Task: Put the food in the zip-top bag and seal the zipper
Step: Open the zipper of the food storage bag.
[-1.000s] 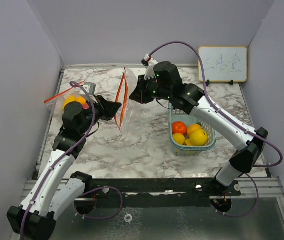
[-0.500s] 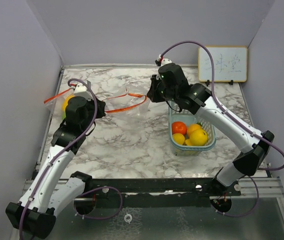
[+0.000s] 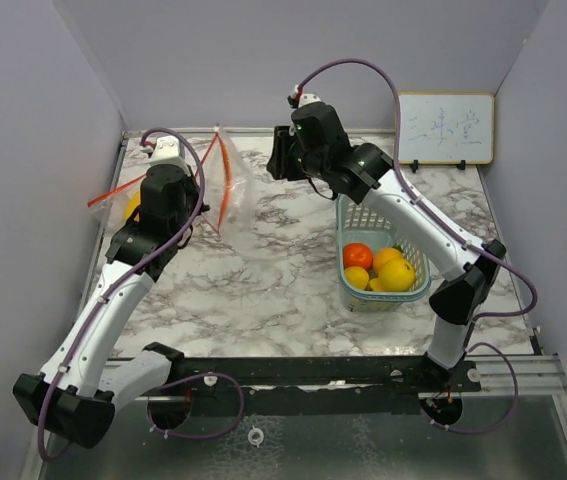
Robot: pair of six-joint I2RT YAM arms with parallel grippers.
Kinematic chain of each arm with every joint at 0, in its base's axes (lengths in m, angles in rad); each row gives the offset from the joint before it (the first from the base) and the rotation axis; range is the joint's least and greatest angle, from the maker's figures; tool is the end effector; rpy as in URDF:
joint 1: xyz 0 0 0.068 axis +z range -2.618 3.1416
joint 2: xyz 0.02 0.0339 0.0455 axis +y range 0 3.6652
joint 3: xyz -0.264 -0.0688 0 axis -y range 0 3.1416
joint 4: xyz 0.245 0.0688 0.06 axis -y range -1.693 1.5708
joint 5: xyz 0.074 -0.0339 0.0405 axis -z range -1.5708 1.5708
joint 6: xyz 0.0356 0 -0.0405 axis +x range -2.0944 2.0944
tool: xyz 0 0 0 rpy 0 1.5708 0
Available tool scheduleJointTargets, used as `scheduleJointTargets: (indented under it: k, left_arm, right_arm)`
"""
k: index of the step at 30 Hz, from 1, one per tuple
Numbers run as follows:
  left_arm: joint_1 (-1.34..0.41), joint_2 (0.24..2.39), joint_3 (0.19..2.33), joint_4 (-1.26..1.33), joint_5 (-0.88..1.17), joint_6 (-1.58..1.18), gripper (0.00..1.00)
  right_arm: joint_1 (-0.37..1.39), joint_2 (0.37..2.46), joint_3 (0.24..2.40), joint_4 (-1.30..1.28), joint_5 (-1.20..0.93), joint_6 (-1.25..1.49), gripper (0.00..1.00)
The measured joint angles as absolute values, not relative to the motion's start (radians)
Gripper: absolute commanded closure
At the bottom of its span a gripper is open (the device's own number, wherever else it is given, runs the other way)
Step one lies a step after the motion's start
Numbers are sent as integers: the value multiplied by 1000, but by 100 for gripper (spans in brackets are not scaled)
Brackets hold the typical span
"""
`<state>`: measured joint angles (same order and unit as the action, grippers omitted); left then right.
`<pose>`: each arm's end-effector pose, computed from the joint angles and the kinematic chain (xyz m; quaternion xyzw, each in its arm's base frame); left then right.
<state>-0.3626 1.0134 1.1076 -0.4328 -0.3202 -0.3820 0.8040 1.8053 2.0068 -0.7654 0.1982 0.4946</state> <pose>0.2099 -0.0677 0.3845 -0.0999 0.8048 -0.0863 0.5787 0.2836 0.2842 0.4199 -0.0871 0.8686 0.2212 0.4348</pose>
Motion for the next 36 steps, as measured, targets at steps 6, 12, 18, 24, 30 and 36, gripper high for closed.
scheduleJointTargets:
  k: [6, 12, 18, 24, 30, 36]
  left_arm:
    - [-376, 1071, 1149, -447, -330, -382, 100]
    - [-393, 1110, 1178, -450, -331, -382, 100]
    - [-402, 1118, 1155, -436, -299, -403, 100]
    - [-402, 1058, 1046, -391, -256, -421, 100]
    - [-402, 992, 976, -327, -224, -453, 100]
    - [-402, 984, 967, -279, -196, -477, 100]
  right_arm:
    - [807, 1892, 2104, -762, 136, 488, 54]
    - [827, 1940, 2167, -762, 80, 501, 54]
    - [850, 1985, 2188, -735, 40, 528, 53]
    - [855, 2026, 2203, -675, 14, 538, 53]
    - [855, 2056, 2208, -622, -13, 557, 53]
    - [855, 2087, 2208, -609, -15, 574, 54]
